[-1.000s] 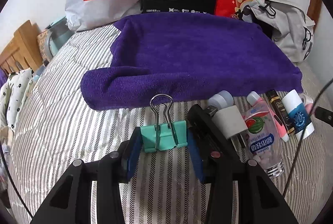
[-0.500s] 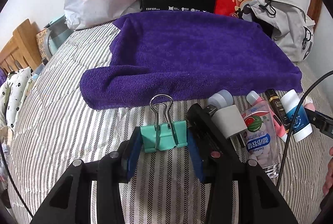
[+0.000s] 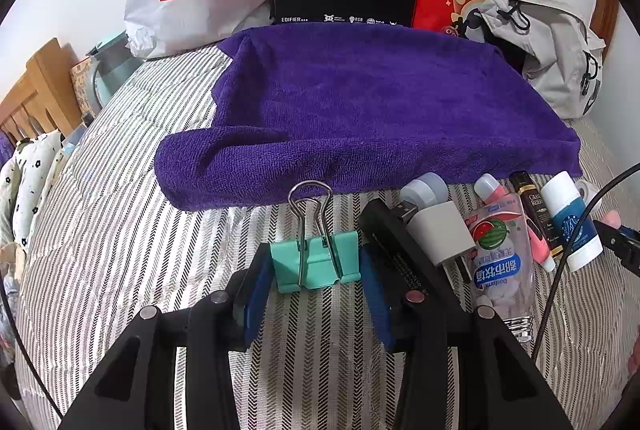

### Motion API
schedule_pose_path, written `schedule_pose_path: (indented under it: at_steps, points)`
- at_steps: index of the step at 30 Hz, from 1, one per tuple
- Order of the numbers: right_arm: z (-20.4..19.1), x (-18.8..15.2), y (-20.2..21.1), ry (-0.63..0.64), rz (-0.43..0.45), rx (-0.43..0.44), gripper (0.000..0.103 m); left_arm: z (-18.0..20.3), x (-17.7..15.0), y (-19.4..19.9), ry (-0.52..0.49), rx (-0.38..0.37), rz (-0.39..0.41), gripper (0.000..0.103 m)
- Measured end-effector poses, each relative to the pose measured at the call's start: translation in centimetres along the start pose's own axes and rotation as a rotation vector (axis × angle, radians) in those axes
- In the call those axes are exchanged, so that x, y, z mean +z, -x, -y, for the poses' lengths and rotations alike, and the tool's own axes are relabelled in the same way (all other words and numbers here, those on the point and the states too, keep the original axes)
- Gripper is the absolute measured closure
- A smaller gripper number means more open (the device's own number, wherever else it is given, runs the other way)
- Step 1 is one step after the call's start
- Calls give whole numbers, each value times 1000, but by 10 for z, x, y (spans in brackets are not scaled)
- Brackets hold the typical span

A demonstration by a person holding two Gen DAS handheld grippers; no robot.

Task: Organize rigid objects
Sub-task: 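Grasp the pink round container with the right gripper while the left gripper lifts the clip, then set the pink container on the purple towel with the right gripper while the left carries the clip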

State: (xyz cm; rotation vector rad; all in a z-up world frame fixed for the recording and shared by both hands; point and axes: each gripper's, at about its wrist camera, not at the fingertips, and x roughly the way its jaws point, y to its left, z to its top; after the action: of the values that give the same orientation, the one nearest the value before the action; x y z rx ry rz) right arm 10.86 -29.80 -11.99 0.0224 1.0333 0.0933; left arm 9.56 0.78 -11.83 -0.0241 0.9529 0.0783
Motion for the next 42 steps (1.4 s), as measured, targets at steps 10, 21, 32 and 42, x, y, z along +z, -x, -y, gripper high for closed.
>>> schedule_pose_path:
  at_steps: [10, 21, 32, 42]
  points:
    - [-1, 0, 2, 37, -7, -8, 66, -3, -1, 1, -6, -27, 10, 62]
    - [-8, 2, 30, 33, 4, 48, 66, -8, -2, 20, -3, -81, 4, 62]
    - [-34, 27, 51, 78, 41, 124, 66, -20, 20, 50, 19, -99, 49, 62]
    - [-61, 73, 30, 121, 39, 193, 66, -26, 59, 45, 32, -111, 69, 62]
